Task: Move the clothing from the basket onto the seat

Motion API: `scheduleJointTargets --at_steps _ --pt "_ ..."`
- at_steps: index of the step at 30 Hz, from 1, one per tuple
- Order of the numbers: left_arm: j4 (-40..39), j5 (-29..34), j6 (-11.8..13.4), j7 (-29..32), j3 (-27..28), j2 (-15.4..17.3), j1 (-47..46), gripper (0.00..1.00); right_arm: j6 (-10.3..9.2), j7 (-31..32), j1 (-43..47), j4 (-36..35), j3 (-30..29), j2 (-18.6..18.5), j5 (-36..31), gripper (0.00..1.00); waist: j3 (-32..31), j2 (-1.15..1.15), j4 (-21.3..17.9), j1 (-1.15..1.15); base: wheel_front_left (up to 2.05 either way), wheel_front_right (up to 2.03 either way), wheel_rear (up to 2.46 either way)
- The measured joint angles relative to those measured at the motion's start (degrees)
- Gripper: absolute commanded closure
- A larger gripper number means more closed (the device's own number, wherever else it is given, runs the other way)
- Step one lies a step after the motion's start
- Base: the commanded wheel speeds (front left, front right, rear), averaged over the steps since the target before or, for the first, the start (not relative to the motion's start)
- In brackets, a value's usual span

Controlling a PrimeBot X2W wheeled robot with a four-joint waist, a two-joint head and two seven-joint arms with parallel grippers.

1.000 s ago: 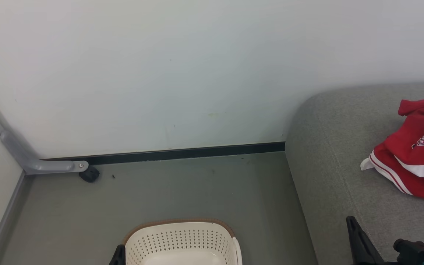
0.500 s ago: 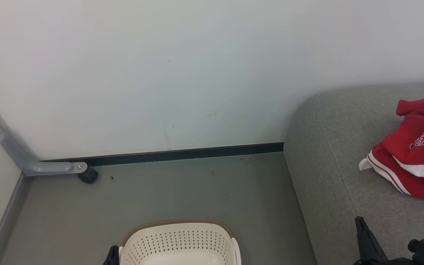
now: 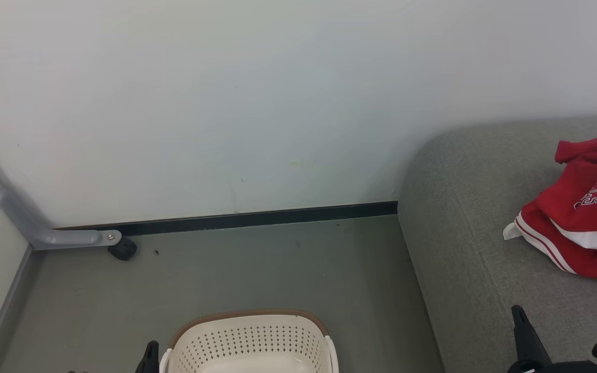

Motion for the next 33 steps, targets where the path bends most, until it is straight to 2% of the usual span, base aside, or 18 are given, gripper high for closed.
scheduleJointTargets --at_steps 33 --pt "1.2 -21.7 -4.8 5.7 7.2 -1.7 -2.5 1.0 1.71 6.1 -0.8 0.9 -7.3 2.9 23.2 1.0 -0.4 0.0 -0.6 0.0 0.0 0.0 0.0"
